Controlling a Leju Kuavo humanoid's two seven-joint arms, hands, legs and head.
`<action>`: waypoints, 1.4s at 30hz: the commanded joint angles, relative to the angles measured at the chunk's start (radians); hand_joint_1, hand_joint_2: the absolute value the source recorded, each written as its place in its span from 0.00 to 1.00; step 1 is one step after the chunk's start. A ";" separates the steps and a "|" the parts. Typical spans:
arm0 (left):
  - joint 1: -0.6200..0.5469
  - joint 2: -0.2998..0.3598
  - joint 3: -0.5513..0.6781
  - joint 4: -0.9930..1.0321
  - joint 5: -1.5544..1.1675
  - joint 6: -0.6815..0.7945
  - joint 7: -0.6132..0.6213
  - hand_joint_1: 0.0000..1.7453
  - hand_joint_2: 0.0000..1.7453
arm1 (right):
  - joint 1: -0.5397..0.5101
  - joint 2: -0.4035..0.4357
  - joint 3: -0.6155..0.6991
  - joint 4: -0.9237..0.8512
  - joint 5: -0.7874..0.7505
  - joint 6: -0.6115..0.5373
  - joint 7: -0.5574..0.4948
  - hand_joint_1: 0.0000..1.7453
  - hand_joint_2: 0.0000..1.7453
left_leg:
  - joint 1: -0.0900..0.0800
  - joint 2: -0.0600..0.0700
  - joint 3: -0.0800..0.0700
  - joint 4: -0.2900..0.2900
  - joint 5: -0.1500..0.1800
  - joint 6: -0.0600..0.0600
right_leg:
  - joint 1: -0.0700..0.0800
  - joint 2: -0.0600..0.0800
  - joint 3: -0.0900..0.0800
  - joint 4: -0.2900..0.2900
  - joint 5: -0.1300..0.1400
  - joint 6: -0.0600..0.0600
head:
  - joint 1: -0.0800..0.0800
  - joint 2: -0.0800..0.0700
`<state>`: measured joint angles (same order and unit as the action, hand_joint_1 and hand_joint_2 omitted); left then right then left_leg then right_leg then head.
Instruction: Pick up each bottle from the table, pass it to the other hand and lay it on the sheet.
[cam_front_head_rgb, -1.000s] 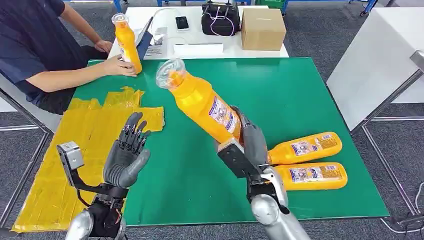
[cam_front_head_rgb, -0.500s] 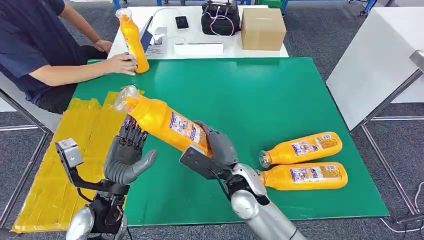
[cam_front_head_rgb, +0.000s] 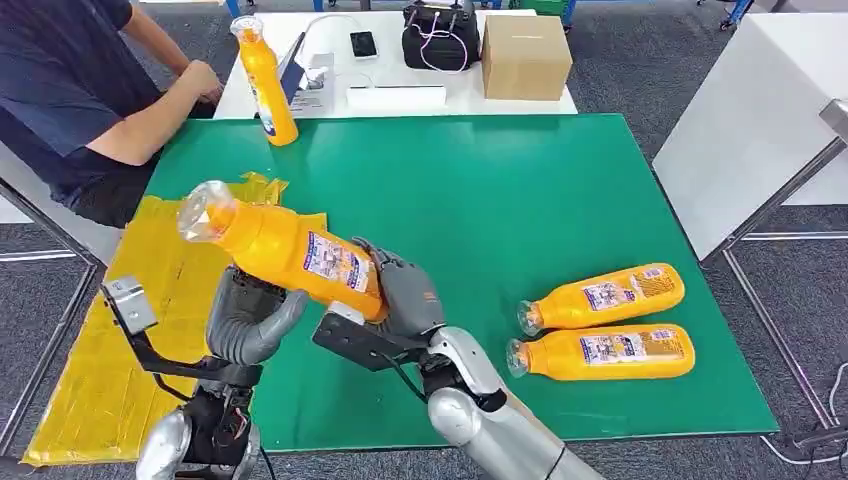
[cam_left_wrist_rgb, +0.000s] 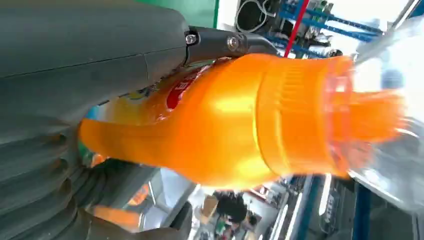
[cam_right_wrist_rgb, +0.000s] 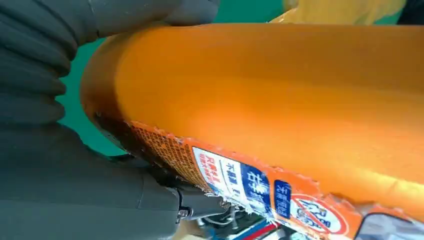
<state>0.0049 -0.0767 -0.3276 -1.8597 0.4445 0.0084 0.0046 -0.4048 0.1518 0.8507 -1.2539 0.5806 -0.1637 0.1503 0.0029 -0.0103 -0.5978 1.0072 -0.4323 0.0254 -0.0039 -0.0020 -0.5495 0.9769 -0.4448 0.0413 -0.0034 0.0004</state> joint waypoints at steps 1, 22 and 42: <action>-0.059 0.038 -0.091 0.064 -0.025 0.041 -0.007 0.00 1.00 | -0.092 0.017 0.154 0.129 -0.019 -0.019 0.009 1.00 1.00 | 0.001 0.000 0.002 0.000 0.000 -0.001 | 0.001 -0.001 0.003 -0.001 0.000 -0.001 | 0.000 0.000; -0.053 0.036 -0.082 0.058 -0.017 0.064 -0.052 1.00 1.00 | -0.093 -0.005 0.141 0.131 -0.032 -0.037 0.026 1.00 1.00 | 0.000 -0.001 0.001 0.000 0.000 -0.001 | 0.000 -0.001 0.001 -0.001 0.000 0.000 | 0.000 0.000; 0.146 -0.016 0.327 -0.027 -1.321 0.191 -0.096 1.00 1.00 | 0.571 -0.213 -0.611 -0.600 0.334 -0.025 -0.092 0.00 0.00 | 0.000 -0.009 0.002 0.000 -0.003 0.000 | 0.000 -0.008 0.006 -0.002 -0.004 0.000 | 0.000 0.000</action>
<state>0.0535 -0.0580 -0.2204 -1.8941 -0.3628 0.1976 -0.1049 -0.2116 0.0209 0.7059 -1.3686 0.8943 -0.2201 0.1983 0.0026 -0.0147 -0.6002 1.0076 -0.4327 0.0252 -0.0041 -0.0047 -0.5506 0.9765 -0.4453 0.0414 -0.0034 0.0004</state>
